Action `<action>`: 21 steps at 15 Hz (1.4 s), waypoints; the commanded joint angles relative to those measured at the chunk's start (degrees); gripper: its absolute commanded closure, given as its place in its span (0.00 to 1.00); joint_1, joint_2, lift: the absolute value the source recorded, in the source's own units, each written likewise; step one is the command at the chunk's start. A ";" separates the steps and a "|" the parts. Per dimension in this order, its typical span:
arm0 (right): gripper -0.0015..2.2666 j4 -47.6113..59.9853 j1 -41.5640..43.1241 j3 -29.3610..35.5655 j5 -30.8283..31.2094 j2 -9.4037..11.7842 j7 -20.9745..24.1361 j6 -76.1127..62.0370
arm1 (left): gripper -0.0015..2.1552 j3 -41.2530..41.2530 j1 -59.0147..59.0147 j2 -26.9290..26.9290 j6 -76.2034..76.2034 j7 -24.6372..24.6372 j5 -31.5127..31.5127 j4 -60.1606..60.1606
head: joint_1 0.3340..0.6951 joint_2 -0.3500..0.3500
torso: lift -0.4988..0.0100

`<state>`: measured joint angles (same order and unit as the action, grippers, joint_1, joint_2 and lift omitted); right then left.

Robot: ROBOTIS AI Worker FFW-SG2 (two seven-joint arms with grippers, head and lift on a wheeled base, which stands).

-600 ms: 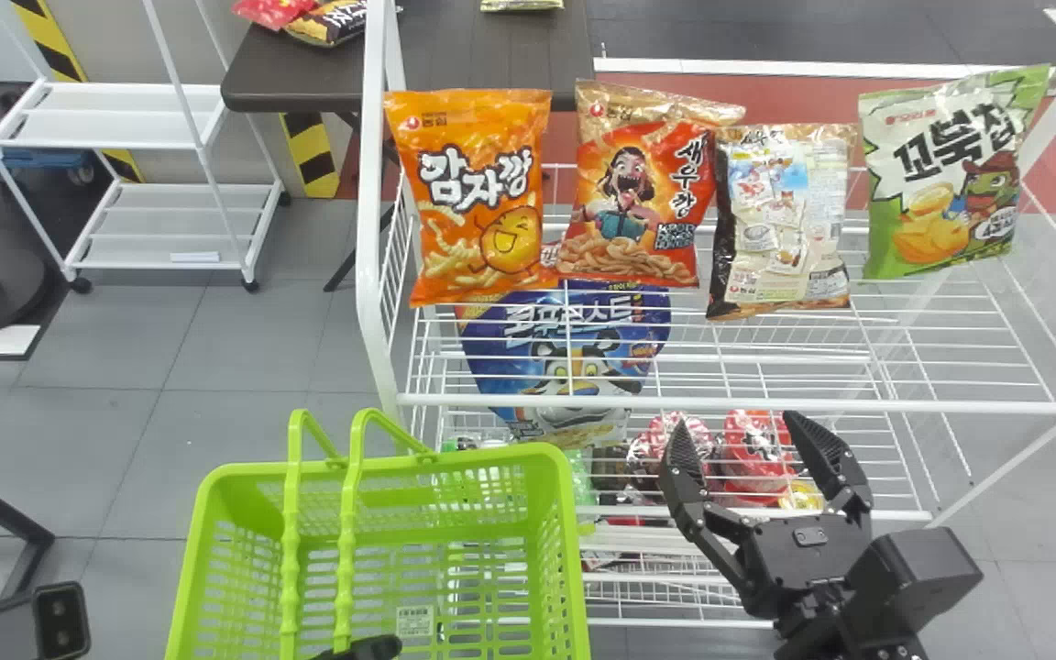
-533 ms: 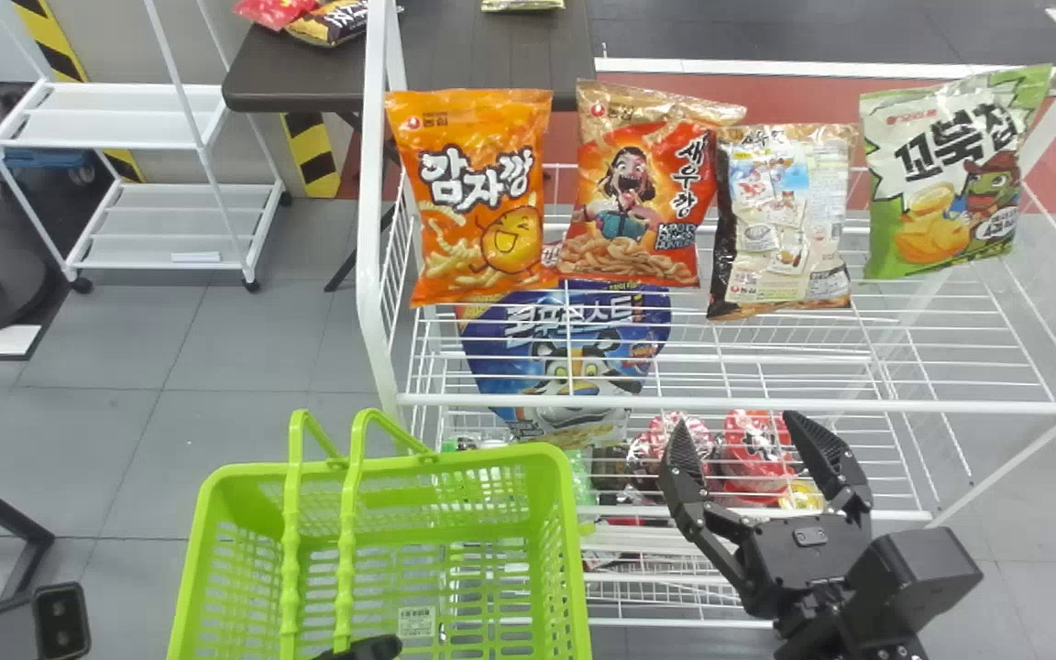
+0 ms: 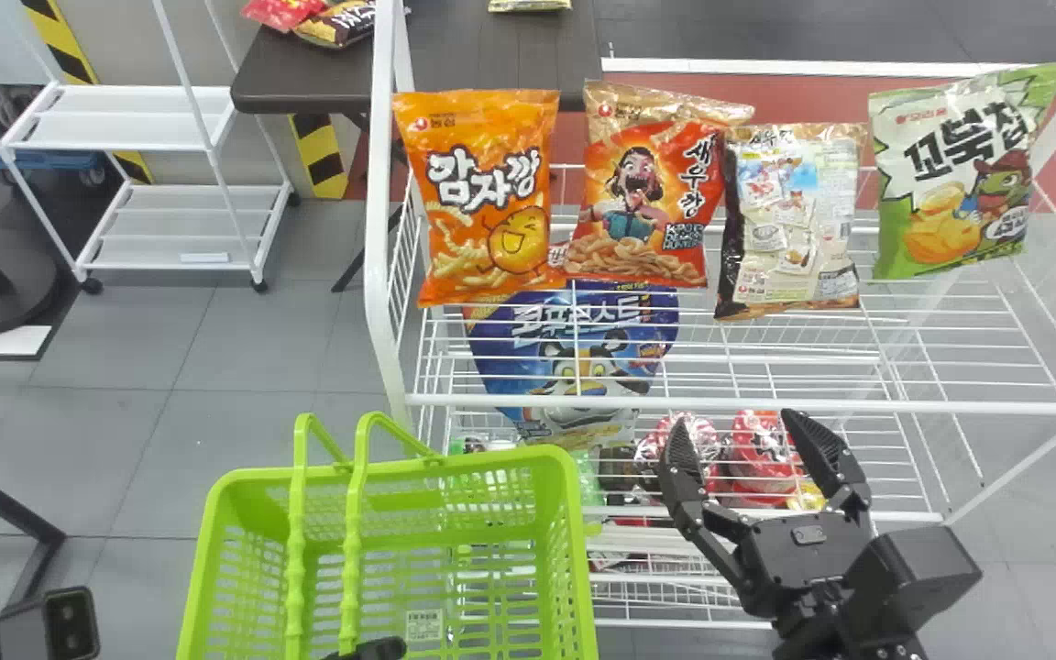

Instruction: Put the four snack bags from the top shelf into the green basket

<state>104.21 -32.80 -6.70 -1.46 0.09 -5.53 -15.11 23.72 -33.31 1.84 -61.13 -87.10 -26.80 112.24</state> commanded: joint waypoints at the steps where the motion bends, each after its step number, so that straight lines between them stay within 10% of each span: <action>1: 0.03 -0.24 1.33 -0.59 -0.48 -0.14 0.00 0.14 | 1.00 -0.17 0.00 0.00 0.00 0.00 -0.01 0.00 | 1.00 0.53 | 0.98; 21: 0.03 -37.50 53.01 -21.42 -6.37 -0.14 3.34 15.08 | 1.00 -0.52 0.00 0.71 0.17 -0.70 -0.80 -0.79 | 1.00 0.85 | 0.98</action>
<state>70.21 17.38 -27.45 -7.64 0.09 -2.15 -0.29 23.09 -33.31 2.55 -60.96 -87.78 -27.58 111.57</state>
